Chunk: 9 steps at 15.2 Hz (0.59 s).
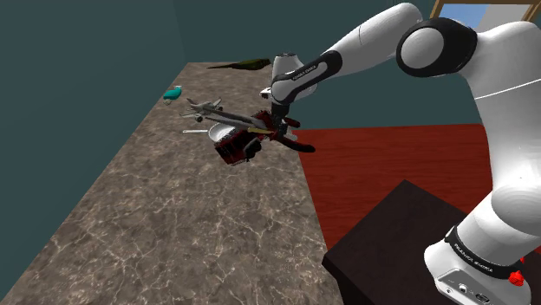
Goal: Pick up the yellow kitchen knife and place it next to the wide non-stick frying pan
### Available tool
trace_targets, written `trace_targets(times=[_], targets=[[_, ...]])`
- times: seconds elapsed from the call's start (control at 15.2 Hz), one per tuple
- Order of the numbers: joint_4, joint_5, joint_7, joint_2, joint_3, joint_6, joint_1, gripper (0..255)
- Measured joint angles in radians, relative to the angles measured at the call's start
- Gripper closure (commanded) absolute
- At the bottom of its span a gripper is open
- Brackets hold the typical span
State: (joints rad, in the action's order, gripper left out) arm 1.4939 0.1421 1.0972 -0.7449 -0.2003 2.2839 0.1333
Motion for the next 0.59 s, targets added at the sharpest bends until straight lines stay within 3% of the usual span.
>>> trace_targets(times=[0.59], targets=[[-0.012,0.014,-0.008,-0.029,0.01,0.077,-0.008,255]])
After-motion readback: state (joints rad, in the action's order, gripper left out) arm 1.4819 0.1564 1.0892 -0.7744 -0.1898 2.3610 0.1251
